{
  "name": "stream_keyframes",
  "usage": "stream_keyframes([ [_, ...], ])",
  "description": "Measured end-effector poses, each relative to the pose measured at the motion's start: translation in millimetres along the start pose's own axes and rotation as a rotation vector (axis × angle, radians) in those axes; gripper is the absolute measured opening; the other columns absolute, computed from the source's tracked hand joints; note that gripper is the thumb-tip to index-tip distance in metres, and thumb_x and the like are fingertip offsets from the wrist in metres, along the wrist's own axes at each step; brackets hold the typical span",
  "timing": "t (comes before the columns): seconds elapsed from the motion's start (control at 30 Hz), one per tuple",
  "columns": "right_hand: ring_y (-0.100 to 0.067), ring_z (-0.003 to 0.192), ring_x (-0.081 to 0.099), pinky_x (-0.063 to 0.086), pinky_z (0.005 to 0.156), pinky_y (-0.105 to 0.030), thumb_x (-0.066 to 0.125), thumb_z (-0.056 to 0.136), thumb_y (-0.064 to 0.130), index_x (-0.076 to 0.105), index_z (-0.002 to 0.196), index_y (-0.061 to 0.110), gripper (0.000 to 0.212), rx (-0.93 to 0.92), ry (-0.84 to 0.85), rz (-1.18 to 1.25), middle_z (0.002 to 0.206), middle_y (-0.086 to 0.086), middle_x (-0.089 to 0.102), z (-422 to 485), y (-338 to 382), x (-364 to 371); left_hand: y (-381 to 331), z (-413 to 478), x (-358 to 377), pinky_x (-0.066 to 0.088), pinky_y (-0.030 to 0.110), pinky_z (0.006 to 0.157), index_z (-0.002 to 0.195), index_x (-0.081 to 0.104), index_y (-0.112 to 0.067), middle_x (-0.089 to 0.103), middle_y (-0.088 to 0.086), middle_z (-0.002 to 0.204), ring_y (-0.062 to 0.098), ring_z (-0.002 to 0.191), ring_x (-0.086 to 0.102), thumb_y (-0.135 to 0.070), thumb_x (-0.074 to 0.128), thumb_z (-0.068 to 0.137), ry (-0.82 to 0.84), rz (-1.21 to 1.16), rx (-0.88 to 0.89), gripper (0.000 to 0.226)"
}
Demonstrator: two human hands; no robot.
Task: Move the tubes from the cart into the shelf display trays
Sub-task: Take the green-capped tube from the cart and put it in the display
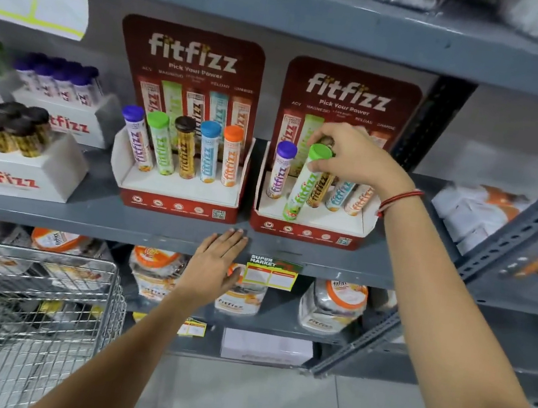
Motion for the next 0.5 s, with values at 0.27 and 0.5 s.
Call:
stream_keyframes([
  [0.27,-0.025,0.129,0.034,0.033,0.103,-0.039,0.071,0.081,0.018,0.057,0.121,0.02,0.042,0.013,-0.022,0.017,0.129,-0.009,0.053,21,0,-2,2,1,2,0.022,0.046,0.108,0.138,0.042,-0.009,0.043,0.01,0.142,0.025,0.132,0.037,-0.035,0.049,0.086,-0.049,0.015,0.013,0.058],
  [0.5,-0.029,0.129,0.037,0.034,0.106,-0.041,0.071,0.082,0.015,0.058,0.123,0.015,0.043,0.039,-0.023,0.018,0.133,-0.013,0.053,32,-12,0,3,1,3,0.012,0.041,0.11,0.141,0.036,-0.011,0.037,0.008,0.146,0.024,0.135,0.031,-0.033,0.053,0.089,-0.069,0.016,0.018,0.059],
])
Point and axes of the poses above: each hand's wrist, its own z-axis towards the middle knuckle, its own x-axis out of the palm, y = z × x, the point moved 8 cm from there along z, towards the middle knuckle
